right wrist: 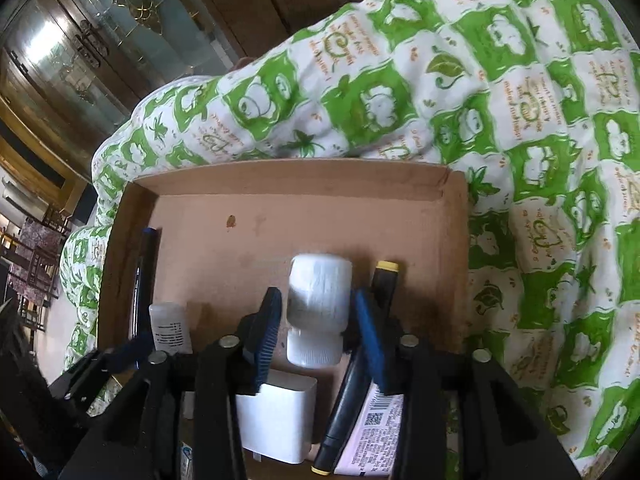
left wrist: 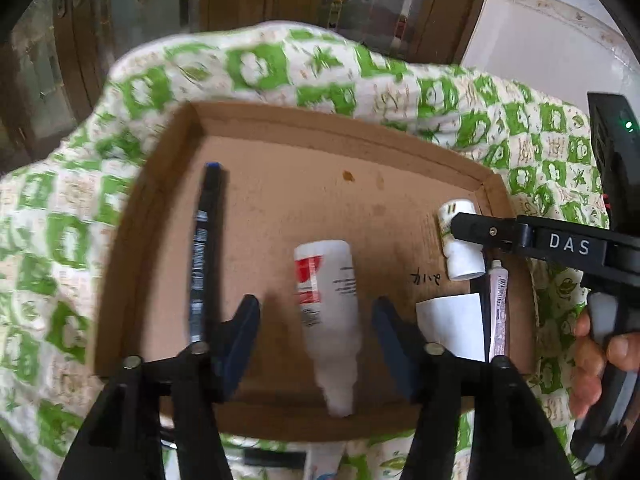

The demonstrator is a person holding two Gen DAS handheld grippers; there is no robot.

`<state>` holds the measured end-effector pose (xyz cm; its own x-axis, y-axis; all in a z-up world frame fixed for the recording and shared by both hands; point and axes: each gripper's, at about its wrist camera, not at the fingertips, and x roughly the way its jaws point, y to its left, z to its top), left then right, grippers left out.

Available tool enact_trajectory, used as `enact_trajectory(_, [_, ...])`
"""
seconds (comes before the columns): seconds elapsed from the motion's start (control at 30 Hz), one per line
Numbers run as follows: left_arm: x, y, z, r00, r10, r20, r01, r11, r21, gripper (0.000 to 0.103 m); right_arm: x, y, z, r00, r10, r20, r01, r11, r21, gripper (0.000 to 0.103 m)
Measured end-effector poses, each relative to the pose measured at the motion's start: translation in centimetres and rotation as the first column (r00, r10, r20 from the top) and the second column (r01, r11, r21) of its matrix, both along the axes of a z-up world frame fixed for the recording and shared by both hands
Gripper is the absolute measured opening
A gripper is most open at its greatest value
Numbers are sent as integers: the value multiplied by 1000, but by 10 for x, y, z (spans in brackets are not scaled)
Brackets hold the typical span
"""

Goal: Organize rigid objects
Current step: 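Release the pill bottle with the right tool while the left tool releases its bottle in the tray, then grasp the white toothpaste tube with blue logo with the right tool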

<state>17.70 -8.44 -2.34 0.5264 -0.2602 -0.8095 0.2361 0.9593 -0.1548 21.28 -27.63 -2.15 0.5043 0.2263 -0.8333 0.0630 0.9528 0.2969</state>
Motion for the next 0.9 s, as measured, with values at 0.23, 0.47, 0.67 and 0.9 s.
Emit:
enact_trajectory(0.23, [-23,46,29,999,19,32,-20,1000,12,74,-19,-3,15,998,-28,50,29,999,-27,63])
enact_trajectory(0.47, [-55,90,47,999,44,26,-44,999,-20,78,-47,-4,38,988,-93,127,91,996,26,77])
enact_trajectory(0.67, [-89,116,55,996,59,62,-57,998,-24,87,-82,15,53,988,-75,135,59,992,116,78])
enact_trajectory(0.9, [-120,140,35,991,132,22,-131,989,-68,91,-121,71,27,996,83,33,-87,989,118,78])
